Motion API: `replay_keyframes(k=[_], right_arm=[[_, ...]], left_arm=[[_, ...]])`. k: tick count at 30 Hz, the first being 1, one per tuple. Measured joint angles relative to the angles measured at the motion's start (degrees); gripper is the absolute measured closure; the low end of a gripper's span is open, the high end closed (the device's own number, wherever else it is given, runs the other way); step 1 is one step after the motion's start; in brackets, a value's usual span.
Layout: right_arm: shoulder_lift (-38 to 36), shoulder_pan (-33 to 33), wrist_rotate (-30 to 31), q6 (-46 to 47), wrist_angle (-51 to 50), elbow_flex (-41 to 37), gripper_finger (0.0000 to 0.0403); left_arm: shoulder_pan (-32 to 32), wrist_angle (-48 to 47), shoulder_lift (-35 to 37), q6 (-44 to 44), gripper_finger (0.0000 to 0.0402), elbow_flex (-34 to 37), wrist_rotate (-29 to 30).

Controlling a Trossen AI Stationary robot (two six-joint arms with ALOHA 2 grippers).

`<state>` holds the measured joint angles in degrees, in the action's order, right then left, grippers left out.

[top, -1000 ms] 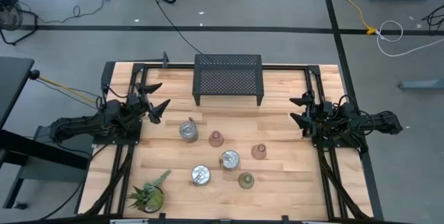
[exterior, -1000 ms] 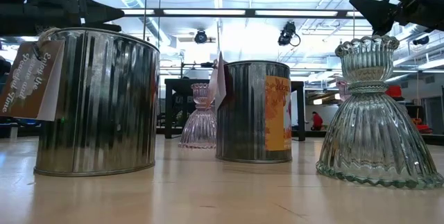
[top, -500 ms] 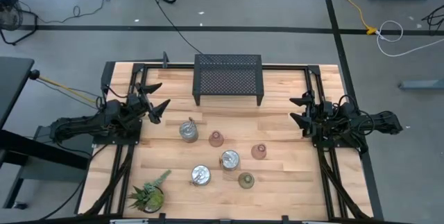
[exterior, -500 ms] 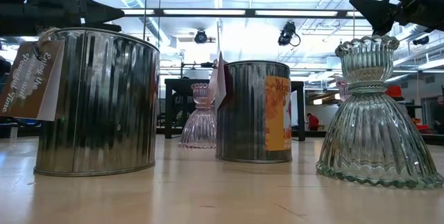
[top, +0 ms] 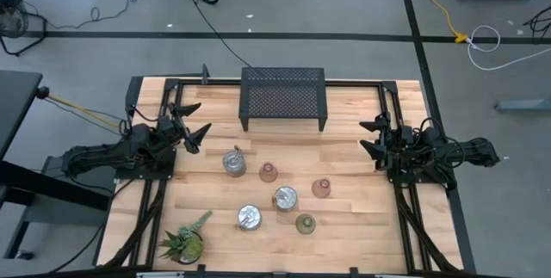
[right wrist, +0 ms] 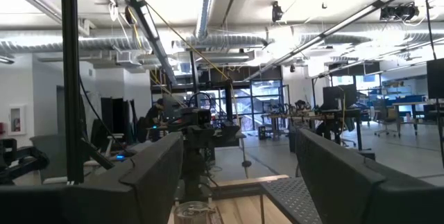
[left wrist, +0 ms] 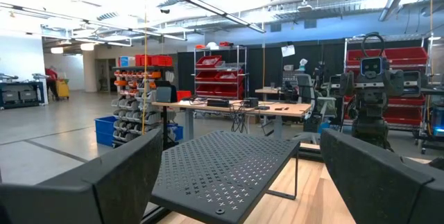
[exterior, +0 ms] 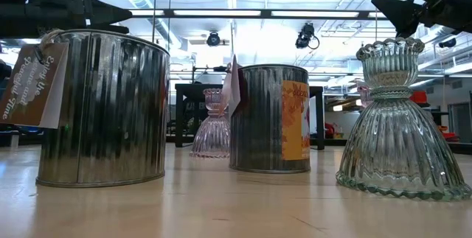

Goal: Pick & Place candle stick holders

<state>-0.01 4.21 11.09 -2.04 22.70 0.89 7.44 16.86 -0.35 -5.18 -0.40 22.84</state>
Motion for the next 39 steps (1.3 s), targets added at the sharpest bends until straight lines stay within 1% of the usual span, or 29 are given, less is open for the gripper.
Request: replay_keyframes(k=[7,10,13,17,19,21,24,27,29,31,34,37,39], right_arm=[[0.0,-0.02,0.08,0.0,0.84,0.0,0.0124],[0.0,-0.02,1.32,0.05,2.67,0.0,0.0124],[0.0,-0.02,2.56,1.63,3.81,0.0,0.0124],[0.0,0.0,5.89,1.02,7.03,0.0,0.0124],[-0.02,0.0,9.11,0.96,7.99,0.0,0.0124],[-0.01,-0.04,10.0,3.1,7.21,0.0,0.0124],[0.65,-0.02,8.9,5.37,6.12,0.0,0.0124],[1.77,-0.02,4.96,8.15,8.2,0.0,0.0124],[2.83,-0.02,2.15,12.52,8.69,0.87,0.0124],[4.79,0.02,-1.22,16.52,6.21,2.62,0.0124],[10.0,0.23,-2.7,19.68,-0.66,5.2,0.0124],[18.42,1.36,-0.9,21.0,-3.33,6.45,0.0129],[24.43,2.76,-1.13,21.43,-2.43,6.54,0.0139]], left_arm=[[-0.02,0.05,0.01,0.06,0.0012,-0.01,-0.01],[0.0,0.36,0.0,0.18,0.0012,0.01,-0.16],[0.0,0.35,0.01,1.94,0.0012,0.01,-1.55],[0.0,0.46,0.01,4.25,0.0012,0.01,-2.54],[0.01,0.47,0.01,5.36,0.0012,0.0,-2.55],[-0.01,0.46,0.01,6.68,0.0012,0.01,-2.55],[0.01,0.46,0.0,7.89,0.0012,0.01,-2.56],[-0.02,0.48,0.01,7.99,0.0012,-0.01,-2.56],[0.01,0.46,-0.01,9.13,0.0012,0.01,-2.56],[0.01,0.48,-0.01,11.17,0.0012,0.0,-2.55],[-0.01,0.5,0.01,12.41,0.0012,0.01,-2.55],[0.01,0.44,0.0,12.44,0.0012,0.0,-2.56],[0.0,0.42,0.01,12.52,0.0012,0.0,-2.56]])
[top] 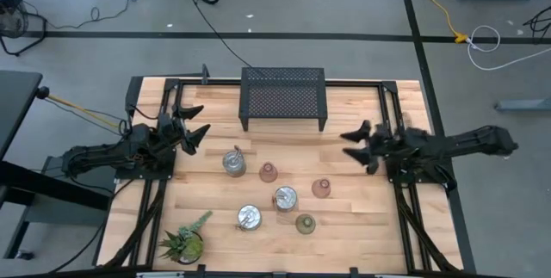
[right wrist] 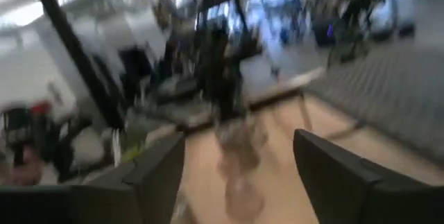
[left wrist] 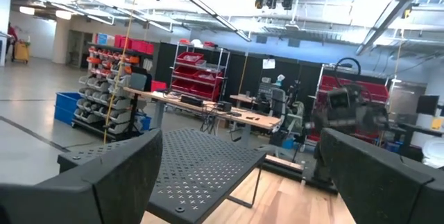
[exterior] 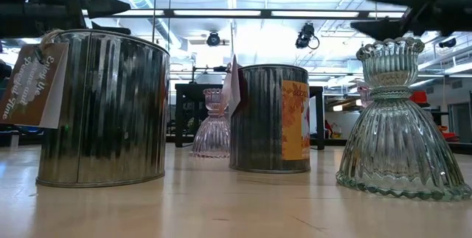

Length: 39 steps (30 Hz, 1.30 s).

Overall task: Pick & Place candle stick holders
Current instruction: Put the right red candle holder on the shelf

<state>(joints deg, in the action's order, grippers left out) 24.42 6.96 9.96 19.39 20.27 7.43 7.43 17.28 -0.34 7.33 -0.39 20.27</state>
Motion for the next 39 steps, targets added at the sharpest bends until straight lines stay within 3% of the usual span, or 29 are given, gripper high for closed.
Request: replay_keyframes(k=[5,10,15,23,39], right_arm=[[12.17,4.84,-1.37,3.99,6.62,0.1,0.0175],[17.22,10.57,-2.15,7.46,8.56,0.17,0.0201],[21.52,17.32,0.45,13.69,9.27,0.17,0.0203],[24.34,21.29,6.34,16.64,5.47,0.17,0.0203],[25.88,21.42,7.14,20.74,-0.2,0.17,0.0199]], left_arm=[[-0.01,0.01,-0.02,0.0,0.0012,-0.01,-0.63],[-0.01,0.02,-0.02,0.63,0.0012,0.0,-0.63],[-0.01,0.02,-0.02,1.53,0.0012,0.01,-0.63],[-0.01,-0.13,-0.02,5.19,0.0012,0.01,-0.63],[-0.01,-1.29,-0.02,5.53,0.0012,0.0,-1.03]])
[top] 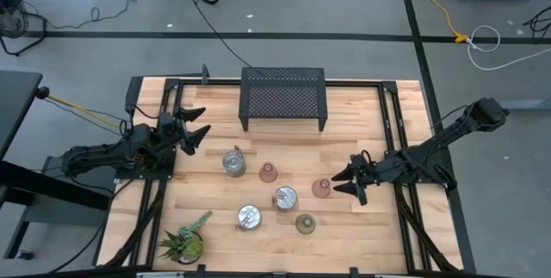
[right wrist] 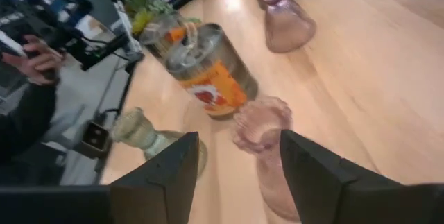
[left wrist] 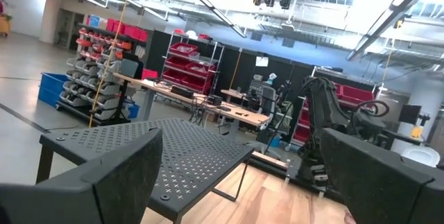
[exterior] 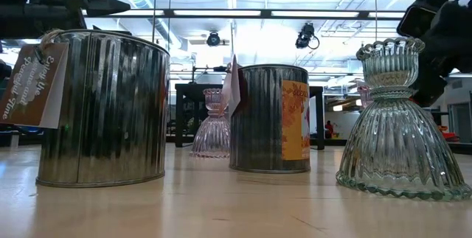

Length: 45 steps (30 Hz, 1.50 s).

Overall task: Pick & Place candle stick holders
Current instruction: Put the right red candle holder on the shelf

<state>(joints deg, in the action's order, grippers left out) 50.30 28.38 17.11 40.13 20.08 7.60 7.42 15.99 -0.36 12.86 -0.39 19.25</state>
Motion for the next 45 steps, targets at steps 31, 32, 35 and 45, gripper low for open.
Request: replay_keyframes(k=[31,32,35,45], right_arm=[[26.24,1.53,3.85,1.25,20.8,0.27,0.0117],[26.96,1.53,4.24,0.48,20.82,0.59,0.0117],[28.99,1.52,6.06,-1.74,20.58,1.72,0.0117],[32.64,1.49,7.48,-7.44,20.75,6.84,0.0117]], left_arm=[[0.0,-0.02,0.0,-0.15,0.0012,-0.02,0.0],[0.0,-0.02,0.0,-0.15,0.0012,0.01,0.0],[0.0,-0.07,0.0,-0.15,0.0012,0.0,0.0],[0.0,-0.15,0.0,-0.15,0.0012,-0.02,0.0]])
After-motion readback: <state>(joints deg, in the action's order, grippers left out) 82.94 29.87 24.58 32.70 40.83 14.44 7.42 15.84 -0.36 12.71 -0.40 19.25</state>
